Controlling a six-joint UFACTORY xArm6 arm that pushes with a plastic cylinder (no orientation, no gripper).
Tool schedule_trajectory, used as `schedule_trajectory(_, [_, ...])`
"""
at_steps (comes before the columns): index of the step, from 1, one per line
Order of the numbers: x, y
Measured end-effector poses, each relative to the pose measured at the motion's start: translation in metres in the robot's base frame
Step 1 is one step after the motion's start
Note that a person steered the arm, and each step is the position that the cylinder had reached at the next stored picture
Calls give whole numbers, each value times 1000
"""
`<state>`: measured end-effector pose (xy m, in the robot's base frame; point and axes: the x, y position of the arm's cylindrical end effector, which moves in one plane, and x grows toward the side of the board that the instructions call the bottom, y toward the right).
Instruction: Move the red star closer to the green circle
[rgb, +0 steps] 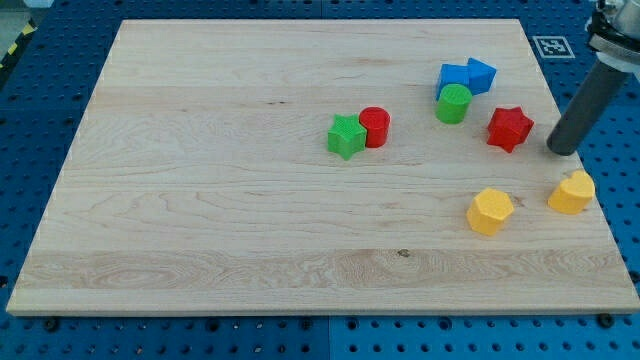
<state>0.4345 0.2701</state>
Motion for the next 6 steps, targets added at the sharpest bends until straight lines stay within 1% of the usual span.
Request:
schedule_trajectory(1, [-2, -28])
schedule_trajectory(3, [-3, -27])
schedule_trajectory(4, [-5, 6])
schedule_trajectory(6, [-14, -21])
